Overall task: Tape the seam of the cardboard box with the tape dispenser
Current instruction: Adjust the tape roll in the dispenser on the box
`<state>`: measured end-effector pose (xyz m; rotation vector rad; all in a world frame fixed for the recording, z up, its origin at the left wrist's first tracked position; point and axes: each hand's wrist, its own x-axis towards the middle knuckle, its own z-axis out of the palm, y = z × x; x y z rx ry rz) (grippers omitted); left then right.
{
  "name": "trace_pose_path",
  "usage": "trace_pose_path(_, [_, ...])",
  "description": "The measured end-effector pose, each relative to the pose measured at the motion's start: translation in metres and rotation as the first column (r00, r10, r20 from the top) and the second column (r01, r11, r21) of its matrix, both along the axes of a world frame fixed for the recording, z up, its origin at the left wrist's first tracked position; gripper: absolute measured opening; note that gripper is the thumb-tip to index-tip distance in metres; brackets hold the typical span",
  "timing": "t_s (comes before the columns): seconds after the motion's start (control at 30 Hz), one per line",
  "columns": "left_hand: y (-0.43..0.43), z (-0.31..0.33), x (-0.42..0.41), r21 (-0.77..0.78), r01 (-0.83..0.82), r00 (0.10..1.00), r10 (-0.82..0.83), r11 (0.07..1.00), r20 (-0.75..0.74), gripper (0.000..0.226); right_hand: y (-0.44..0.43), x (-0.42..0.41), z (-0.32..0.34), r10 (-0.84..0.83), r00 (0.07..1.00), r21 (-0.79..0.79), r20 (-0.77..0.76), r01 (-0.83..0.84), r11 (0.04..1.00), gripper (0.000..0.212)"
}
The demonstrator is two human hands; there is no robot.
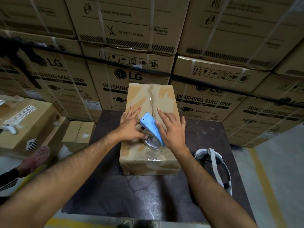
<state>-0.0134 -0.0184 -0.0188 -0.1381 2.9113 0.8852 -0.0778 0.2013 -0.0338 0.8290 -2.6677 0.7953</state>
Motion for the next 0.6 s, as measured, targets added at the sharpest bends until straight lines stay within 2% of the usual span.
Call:
trace_pose_path(0.1, [0.004, -0.002, -0.001, 0.024, -0.031, 0.999, 0.032, 0.999, -0.043, 0.068, 0.001, 0.008, 0.006, -0.043, 0.985, 0.070, -0.166, 0.055, 0.996, 0.064])
trace_pose_path(0.2, [0.015, -0.002, 0.001, 0.053, -0.079, 0.994, 0.083, 0.995, -0.078, 0.072, -0.003, 0.019, 0.005, 0.007, 0.985, 0.071, -0.174, 0.005, 0.997, 0.073])
trace_pose_path(0.27, [0.024, -0.002, 0.001, 0.020, -0.120, 0.989, 0.122, 0.993, -0.083, 0.055, -0.007, 0.023, 0.002, 0.007, 0.995, 0.053, -0.099, -0.001, 0.999, 0.077])
trace_pose_path(0.33, [0.033, -0.004, 0.000, -0.031, -0.175, 0.981, 0.172, 0.984, -0.092, 0.039, -0.010, 0.022, 0.000, 0.006, 0.999, -0.028, 0.041, -0.005, 1.000, 0.081])
trace_pose_path(0.43, [0.045, -0.006, 0.003, -0.043, -0.232, 0.969, 0.228, 0.972, -0.093, 0.049, -0.009, 0.015, -0.001, 0.047, 0.990, -0.191, 0.132, -0.022, 0.981, 0.082])
trace_pose_path(0.53, [0.049, -0.005, 0.009, 0.021, -0.223, 0.968, 0.224, 0.975, -0.111, 0.059, -0.009, 0.006, -0.001, 0.101, 0.968, -0.265, 0.231, -0.037, 0.963, 0.072])
trace_pose_path(0.6, [0.047, -0.004, 0.013, 0.090, -0.182, 0.973, 0.193, 0.979, -0.129, 0.068, -0.010, -0.003, -0.002, 0.144, 0.959, -0.304, 0.246, -0.065, 0.950, 0.065])
